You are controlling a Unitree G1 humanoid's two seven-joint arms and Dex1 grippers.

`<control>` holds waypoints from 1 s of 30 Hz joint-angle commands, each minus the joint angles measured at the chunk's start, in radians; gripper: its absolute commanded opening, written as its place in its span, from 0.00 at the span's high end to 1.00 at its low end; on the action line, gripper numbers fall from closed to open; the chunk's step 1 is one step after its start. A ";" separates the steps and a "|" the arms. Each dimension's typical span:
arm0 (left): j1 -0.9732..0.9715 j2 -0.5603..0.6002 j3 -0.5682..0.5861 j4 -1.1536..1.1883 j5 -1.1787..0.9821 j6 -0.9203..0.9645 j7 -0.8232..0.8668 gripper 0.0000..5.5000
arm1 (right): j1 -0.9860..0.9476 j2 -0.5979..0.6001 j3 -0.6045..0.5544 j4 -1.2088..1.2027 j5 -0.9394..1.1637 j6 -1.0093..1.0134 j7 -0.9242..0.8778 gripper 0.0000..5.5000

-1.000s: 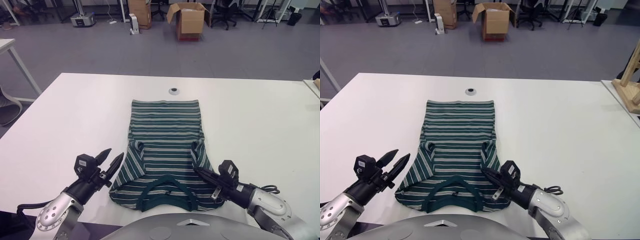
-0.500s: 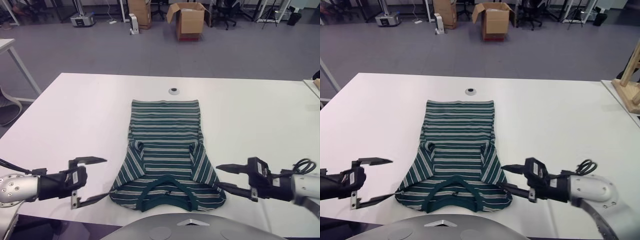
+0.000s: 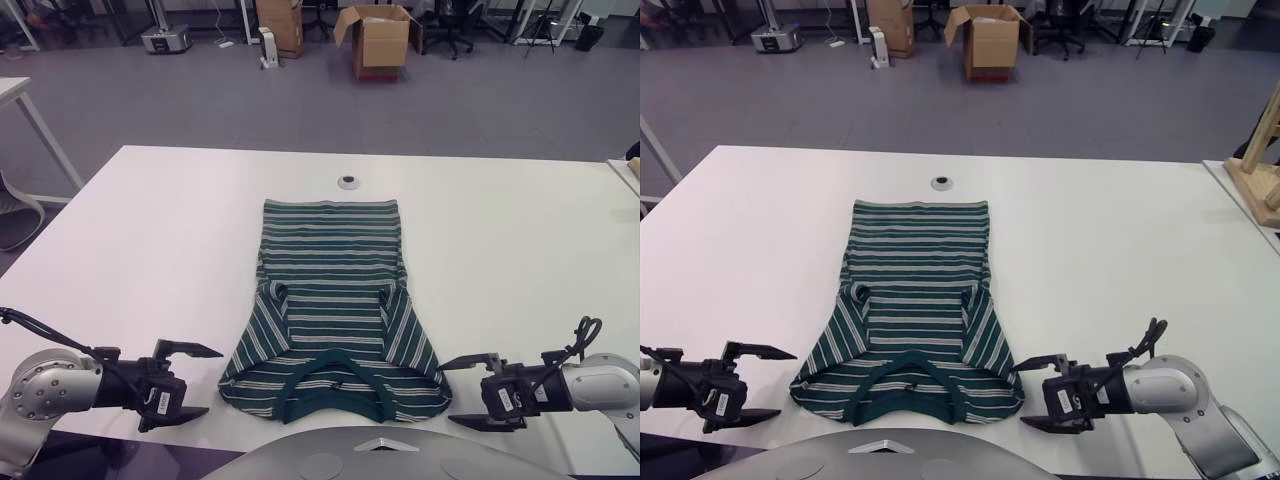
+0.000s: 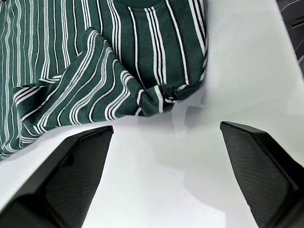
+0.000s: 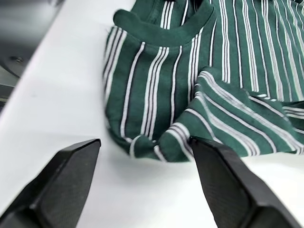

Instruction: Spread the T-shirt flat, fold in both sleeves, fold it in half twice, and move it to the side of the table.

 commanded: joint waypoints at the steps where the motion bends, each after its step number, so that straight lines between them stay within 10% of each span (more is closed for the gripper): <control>1: -0.030 -0.007 -0.058 -0.002 0.034 -0.015 0.043 0.38 | -0.048 0.005 0.034 0.018 -0.019 -0.017 -0.018 0.35; 7: -0.065 -0.013 -0.134 0.019 0.055 -0.015 0.099 0.58 | -0.087 -0.012 0.060 0.047 -0.022 -0.034 -0.021 0.35; 23: -0.094 0.032 -0.217 0.039 -0.021 0.007 0.149 1.00 | -0.169 -0.036 0.085 0.063 0.105 0.022 0.038 0.90; 30: 0.090 0.266 0.063 -0.260 -0.480 0.360 -0.084 1.00 | -0.120 -0.285 -0.115 -0.100 0.458 0.380 0.261 1.00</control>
